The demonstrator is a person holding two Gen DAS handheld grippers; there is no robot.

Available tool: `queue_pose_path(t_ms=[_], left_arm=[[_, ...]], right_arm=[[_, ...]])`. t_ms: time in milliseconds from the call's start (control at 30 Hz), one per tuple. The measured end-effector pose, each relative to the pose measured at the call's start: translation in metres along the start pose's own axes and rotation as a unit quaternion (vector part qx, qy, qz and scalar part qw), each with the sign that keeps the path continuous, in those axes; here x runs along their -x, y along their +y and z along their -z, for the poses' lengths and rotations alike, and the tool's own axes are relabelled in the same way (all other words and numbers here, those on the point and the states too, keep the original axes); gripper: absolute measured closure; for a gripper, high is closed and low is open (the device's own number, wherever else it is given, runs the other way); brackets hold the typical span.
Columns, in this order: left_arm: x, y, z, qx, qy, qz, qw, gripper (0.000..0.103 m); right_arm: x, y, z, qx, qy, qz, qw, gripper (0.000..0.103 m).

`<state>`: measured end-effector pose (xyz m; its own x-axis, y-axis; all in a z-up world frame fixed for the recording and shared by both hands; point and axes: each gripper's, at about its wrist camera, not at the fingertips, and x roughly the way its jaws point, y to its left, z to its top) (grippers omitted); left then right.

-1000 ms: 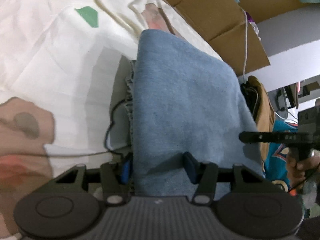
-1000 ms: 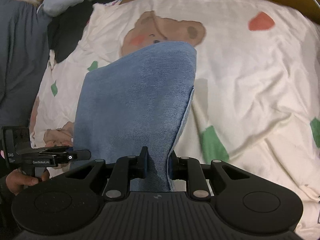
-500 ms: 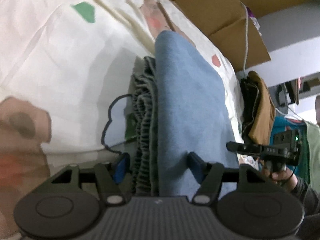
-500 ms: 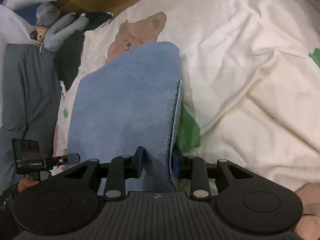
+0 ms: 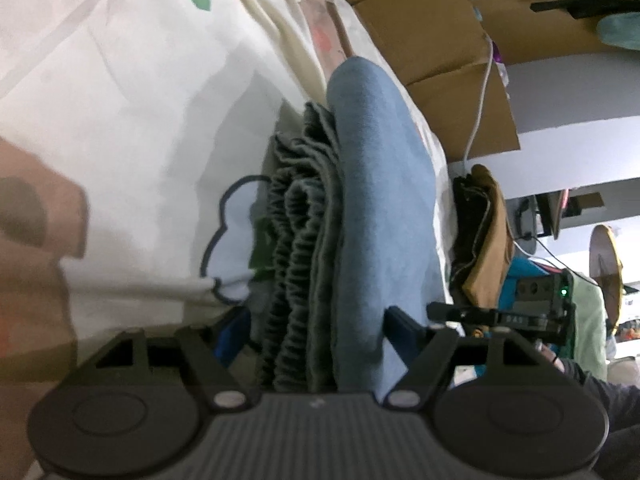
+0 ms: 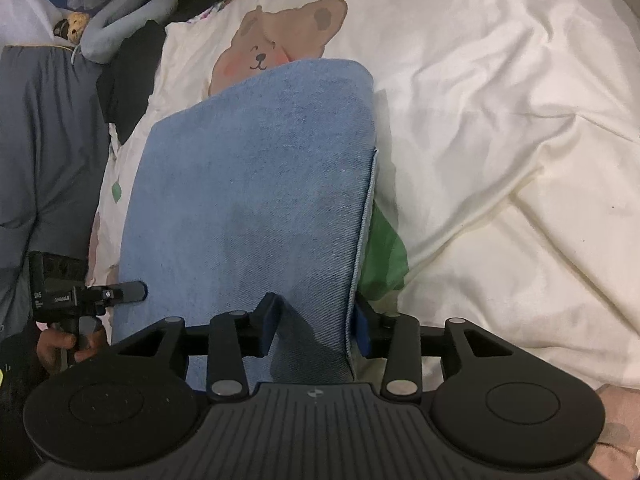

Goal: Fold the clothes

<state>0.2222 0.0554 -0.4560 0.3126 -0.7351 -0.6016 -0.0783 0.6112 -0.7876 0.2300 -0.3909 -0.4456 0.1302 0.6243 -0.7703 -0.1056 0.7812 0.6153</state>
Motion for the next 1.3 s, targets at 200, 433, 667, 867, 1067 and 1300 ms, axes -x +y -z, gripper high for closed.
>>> queue_pose_path(t_ms=[200, 433, 667, 867, 1067, 1300], left_arm=[[-0.01, -0.002, -0.008, -0.005, 0.004, 0.015, 0.9999, 0.029], [-0.018, -0.003, -0.013, 0.004, 0.005, 0.034, 0.9994, 0.031], [-0.014, -0.02, -0.008, -0.001, -0.003, 0.032, 0.9995, 0.039], [-0.019, -0.035, -0.007, -0.006, -0.001, 0.03, 0.9995, 0.039], [-0.034, -0.019, -0.01, 0.005, 0.006, 0.016, 0.9998, 0.038], [-0.044, -0.012, -0.022, 0.01, 0.023, 0.037, 0.999, 0.035]], right_arm=[[-0.001, -0.001, 0.0, -0.013, -0.004, -0.004, 1.0, 0.059], [-0.003, -0.002, -0.003, -0.024, -0.017, -0.016, 0.999, 0.059], [0.007, 0.005, -0.002, -0.021, -0.03, -0.047, 0.998, 0.059], [0.016, -0.001, -0.002, -0.027, -0.042, -0.061, 0.997, 0.06], [0.013, -0.011, 0.003, -0.027, -0.041, -0.058, 0.997, 0.06], [-0.006, -0.011, -0.004, -0.023, -0.037, -0.061, 0.997, 0.059]])
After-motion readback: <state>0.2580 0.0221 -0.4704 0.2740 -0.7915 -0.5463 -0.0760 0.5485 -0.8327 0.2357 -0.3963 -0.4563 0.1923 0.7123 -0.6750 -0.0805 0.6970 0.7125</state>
